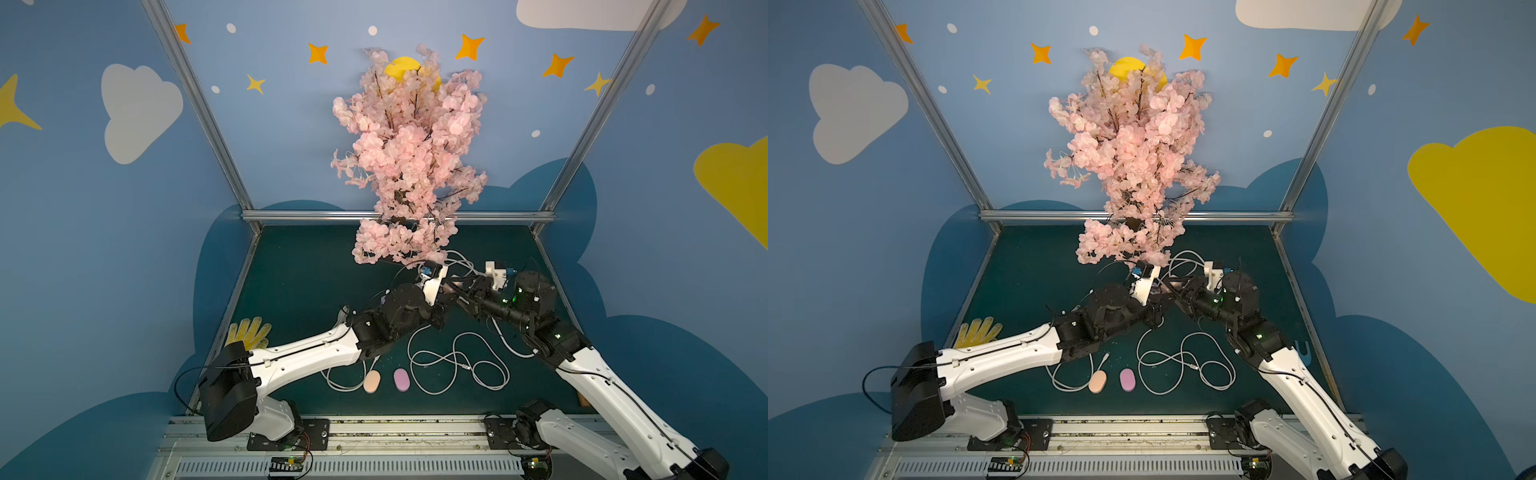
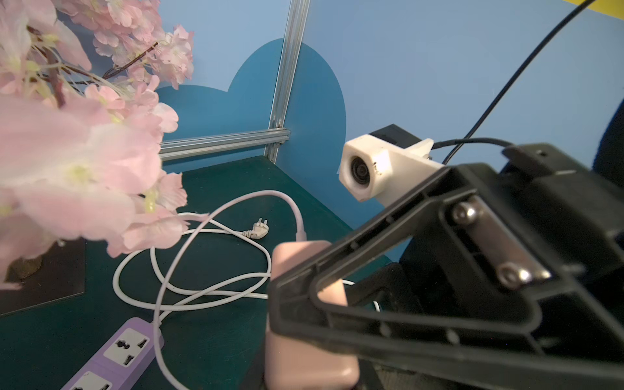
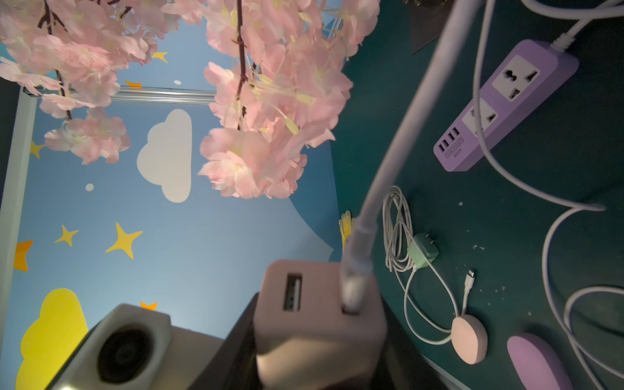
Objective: Charge the bluetooth headset
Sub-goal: Pick up the plug from the center of the board.
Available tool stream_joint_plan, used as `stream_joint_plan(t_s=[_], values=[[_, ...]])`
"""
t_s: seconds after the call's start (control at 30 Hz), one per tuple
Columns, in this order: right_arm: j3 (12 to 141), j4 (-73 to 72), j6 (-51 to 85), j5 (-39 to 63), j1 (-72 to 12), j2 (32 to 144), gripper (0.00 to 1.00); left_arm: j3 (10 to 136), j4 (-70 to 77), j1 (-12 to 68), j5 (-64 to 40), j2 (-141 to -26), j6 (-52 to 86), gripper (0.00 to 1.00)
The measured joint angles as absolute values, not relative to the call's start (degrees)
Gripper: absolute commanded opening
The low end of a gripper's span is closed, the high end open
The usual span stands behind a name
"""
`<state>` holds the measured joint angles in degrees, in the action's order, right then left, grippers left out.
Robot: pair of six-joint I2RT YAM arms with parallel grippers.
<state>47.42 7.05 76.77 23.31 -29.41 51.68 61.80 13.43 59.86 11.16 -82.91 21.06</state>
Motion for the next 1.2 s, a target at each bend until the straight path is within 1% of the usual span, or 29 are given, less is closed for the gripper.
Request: stream_joint_plan(t_s=[0.07, 0.13, 0.37, 0.47, 0.6, 0.8, 0.87, 1.03, 1.2], values=[[47.29, 7.18, 75.92, 23.38, -29.52, 51.35, 0.63, 61.69, 14.57, 60.03, 9.69, -82.87, 21.67, 0.04], [47.27, 7.68, 74.78, 23.00, -29.58, 50.39, 0.63, 61.19, 15.88, 60.18, 8.56, -82.59, 22.20, 0.04], [47.24, 9.93, 70.61, 22.37, -28.03, 44.71, 0.61, 58.33, 18.46, 59.72, 5.61, -79.99, 22.72, 0.03], [47.59, 11.03, 69.08, 25.19, -25.34, 43.68, 0.61, 58.06, 18.46, 58.74, 3.79, -79.42, 22.41, 0.03], [48.73, 11.86, 67.31, 31.00, -22.35, 44.56, 0.64, 57.71, 17.91, 57.41, 0.89, -78.19, 20.53, 0.04], [51.55, 12.95, 65.01, 37.98, -21.45, 47.31, 0.66, 57.74, 15.53, 56.90, -3.36, -75.72, 15.94, 0.03], [53.01, 13.28, 64.03, 39.62, -21.45, 48.40, 0.64, 58.00, 14.59, 56.90, -4.36, -75.53, 14.68, 0.03], [55.44, 15.73, 61.84, 42.30, -20.97, 50.39, 0.54, 59.05, 13.34, 56.62, -5.72, -75.26, 12.82, 0.03], [56.40, 18.50, 60.29, 43.94, -20.71, 51.13, 0.51, 59.13, 12.84, 56.62, -6.42, -75.18, 11.57, 0.03]])
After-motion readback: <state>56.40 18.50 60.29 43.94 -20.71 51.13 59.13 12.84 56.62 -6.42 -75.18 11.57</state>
